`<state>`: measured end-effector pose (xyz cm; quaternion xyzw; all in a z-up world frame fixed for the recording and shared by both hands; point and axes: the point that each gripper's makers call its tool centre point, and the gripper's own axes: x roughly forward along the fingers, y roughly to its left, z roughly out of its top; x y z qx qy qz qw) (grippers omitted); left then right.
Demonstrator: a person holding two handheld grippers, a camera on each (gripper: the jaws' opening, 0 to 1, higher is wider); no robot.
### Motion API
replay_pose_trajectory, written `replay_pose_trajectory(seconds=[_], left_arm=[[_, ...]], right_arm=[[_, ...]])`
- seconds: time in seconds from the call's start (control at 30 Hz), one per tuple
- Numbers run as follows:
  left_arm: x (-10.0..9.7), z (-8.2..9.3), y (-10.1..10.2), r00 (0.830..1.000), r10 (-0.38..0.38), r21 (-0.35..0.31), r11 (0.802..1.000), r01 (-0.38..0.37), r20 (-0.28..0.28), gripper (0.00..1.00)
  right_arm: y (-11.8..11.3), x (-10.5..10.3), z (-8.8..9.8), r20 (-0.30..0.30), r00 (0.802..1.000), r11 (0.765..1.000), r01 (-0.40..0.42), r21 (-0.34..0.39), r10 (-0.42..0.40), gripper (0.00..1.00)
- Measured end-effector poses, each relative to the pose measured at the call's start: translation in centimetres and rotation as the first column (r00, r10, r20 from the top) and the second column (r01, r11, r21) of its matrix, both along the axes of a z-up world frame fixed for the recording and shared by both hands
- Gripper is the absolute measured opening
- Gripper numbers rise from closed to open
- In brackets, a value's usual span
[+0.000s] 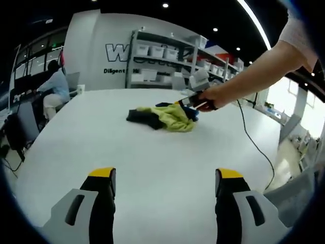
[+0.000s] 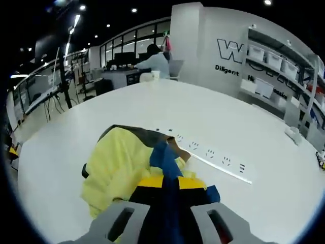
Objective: Fold the garment on the visible template until the final outline fits inside the template.
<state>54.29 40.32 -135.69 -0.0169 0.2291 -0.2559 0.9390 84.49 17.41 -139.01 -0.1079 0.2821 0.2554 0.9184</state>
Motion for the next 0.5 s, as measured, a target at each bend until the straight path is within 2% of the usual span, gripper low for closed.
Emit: replay_pose_trajectory(seconds=[0.07,0.13,0.33,0.5], left_arm=[[0.0,0.1,-0.1,1.0,0.0,0.001,1.0,0.0,0.001,0.81],[0.0,0.1,-0.2,1.0,-0.002,0.001,1.0,0.002,0.001,0.8],[-0.2,0.3,-0.6,1.0,-0.013,0.008,1.0,0.013,0.0,0.8],[-0.4,0.6,-1.2,1.0,-0.029,0.019,0.999,0.029,0.002,0.79]], right_arm=[[0.1,-0.7,0.4,0.012,1.0,1.0,-0.013,0.012,0.013,0.0],[0.6,-1.5,0.5,0.025,0.998,0.998,-0.061,0.013,0.061,0.0],[1.4,-4.9,0.9,0.037,0.988,0.988,-0.152,0.035,0.151,0.0],[1.3,-7.1,1.6,0.048,0.981,0.979,-0.193,0.062,0.19,0.0]])
